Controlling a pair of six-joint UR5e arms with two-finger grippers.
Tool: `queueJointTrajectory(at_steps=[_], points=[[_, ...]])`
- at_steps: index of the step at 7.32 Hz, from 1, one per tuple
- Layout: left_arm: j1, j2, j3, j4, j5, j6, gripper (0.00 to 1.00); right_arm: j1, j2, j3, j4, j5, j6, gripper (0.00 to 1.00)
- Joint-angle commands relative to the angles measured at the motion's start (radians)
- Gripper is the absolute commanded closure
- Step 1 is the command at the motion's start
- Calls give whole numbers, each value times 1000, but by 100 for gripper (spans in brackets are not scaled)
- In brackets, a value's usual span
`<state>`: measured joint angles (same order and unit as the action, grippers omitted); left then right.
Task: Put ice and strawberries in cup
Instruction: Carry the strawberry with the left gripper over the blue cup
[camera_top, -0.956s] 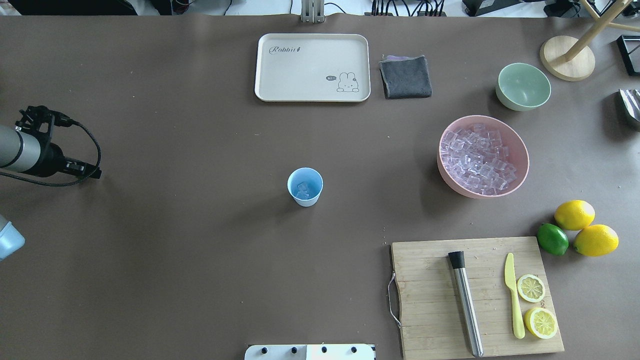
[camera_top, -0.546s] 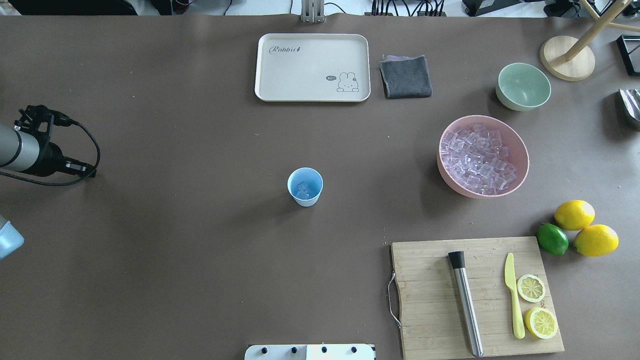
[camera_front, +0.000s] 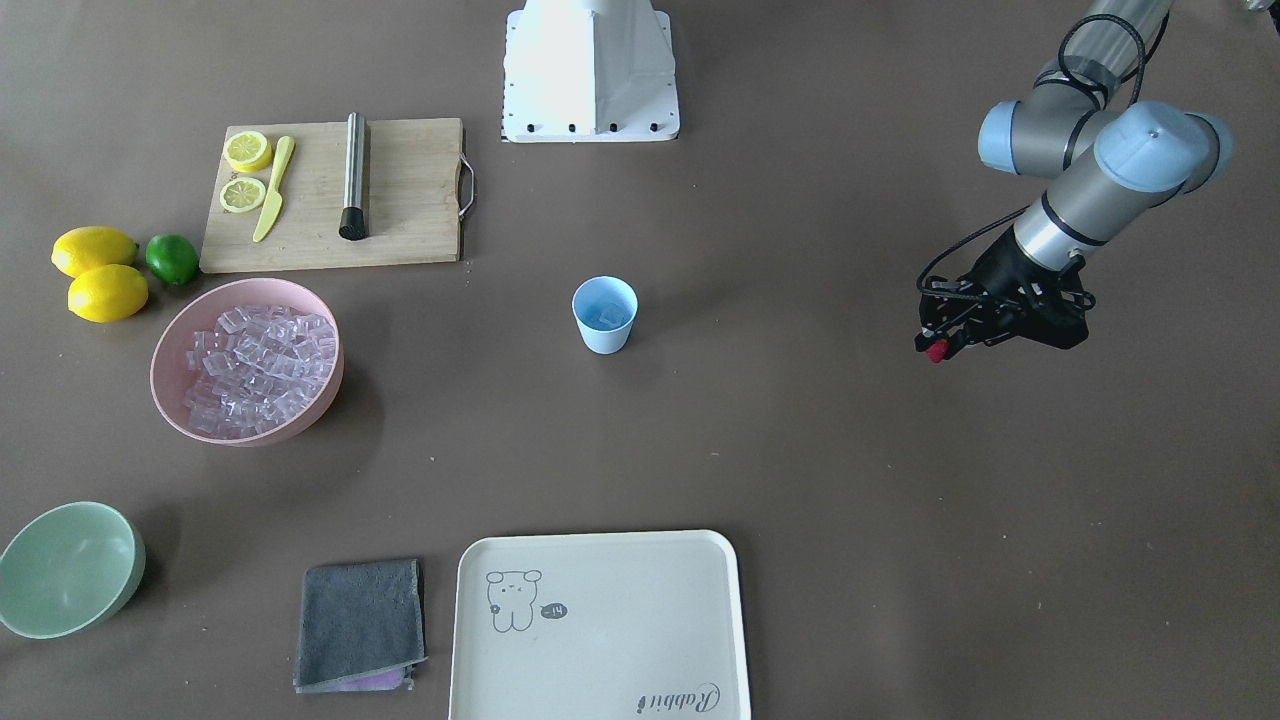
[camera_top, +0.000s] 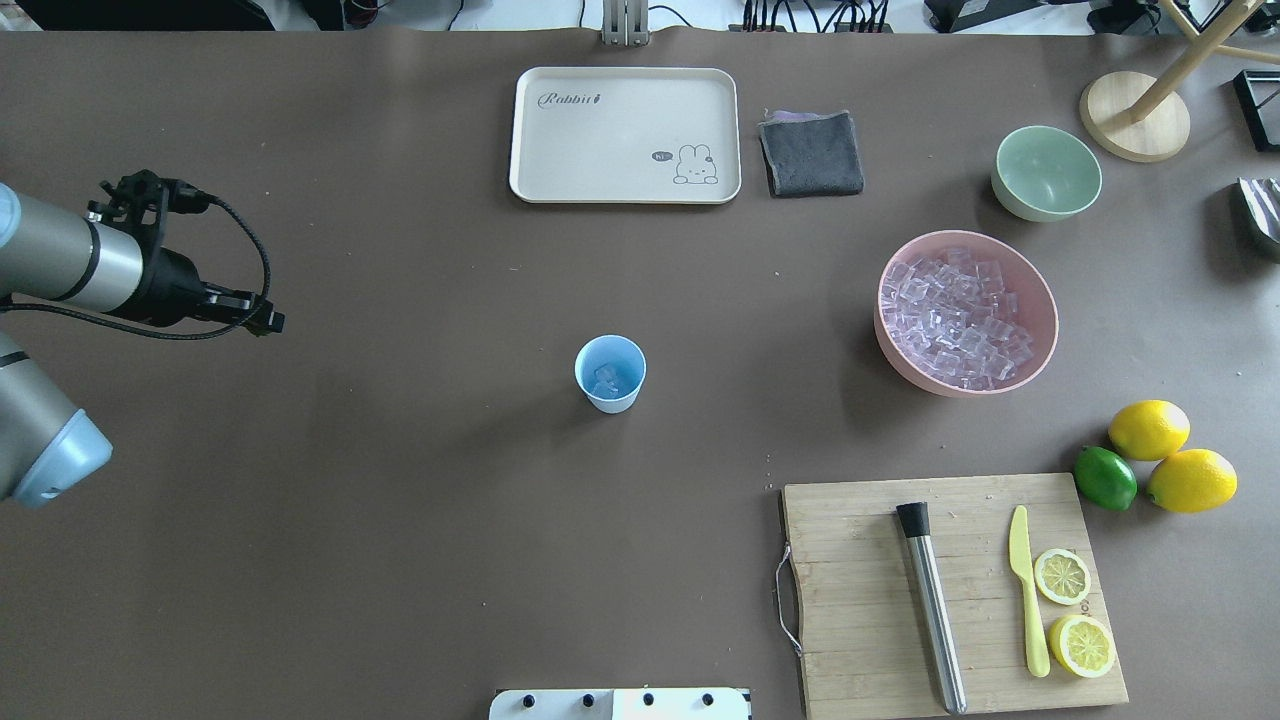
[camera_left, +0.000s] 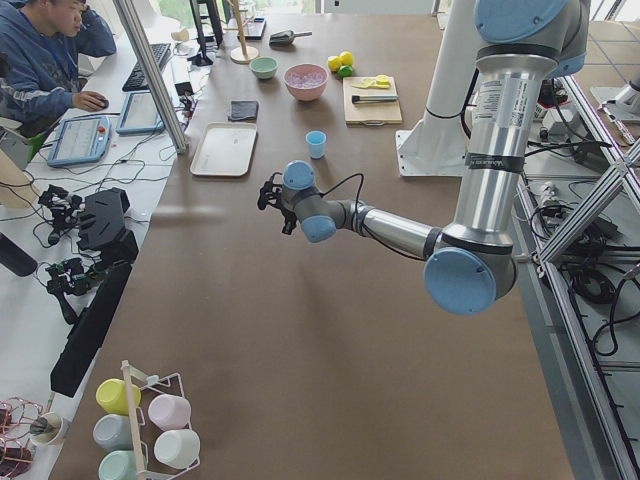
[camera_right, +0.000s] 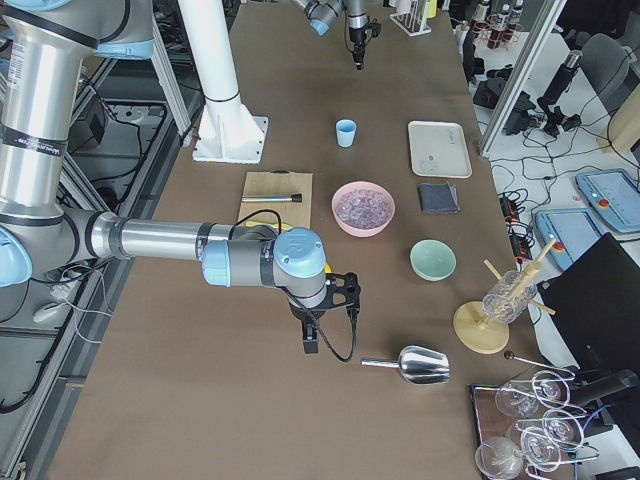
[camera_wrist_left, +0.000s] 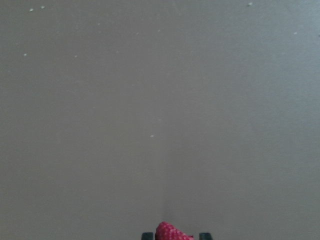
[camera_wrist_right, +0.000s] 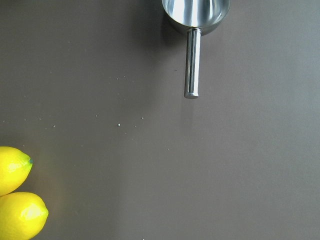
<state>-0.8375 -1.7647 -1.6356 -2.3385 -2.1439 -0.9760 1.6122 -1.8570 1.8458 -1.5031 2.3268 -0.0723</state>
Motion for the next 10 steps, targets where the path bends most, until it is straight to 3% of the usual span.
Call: queueJointTrajectory(at_steps=[1, 3, 4, 7, 8, 9, 10], points=[[151, -183, -1, -57, 7, -323, 100, 0, 2, 0, -2, 29, 3, 0], [229, -275, -9, -59, 88, -437, 100, 0, 4, 0, -3, 29, 3, 0], [277, -318, -6, -59, 173, -479, 100, 0, 4, 0, -3, 29, 3, 0], [317, -364, -3, -58, 255, -532, 100, 0, 2, 0, -3, 29, 3, 0], [321, -364, -1, -56, 265, -530, 85, 0, 2, 0, -3, 29, 3, 0], [321, -364, -1, -58, 266, -527, 5, 0, 2, 0, -3, 29, 3, 0], [321, -364, -1, -56, 268, -529, 3, 0, 2, 0, -3, 29, 3, 0]])
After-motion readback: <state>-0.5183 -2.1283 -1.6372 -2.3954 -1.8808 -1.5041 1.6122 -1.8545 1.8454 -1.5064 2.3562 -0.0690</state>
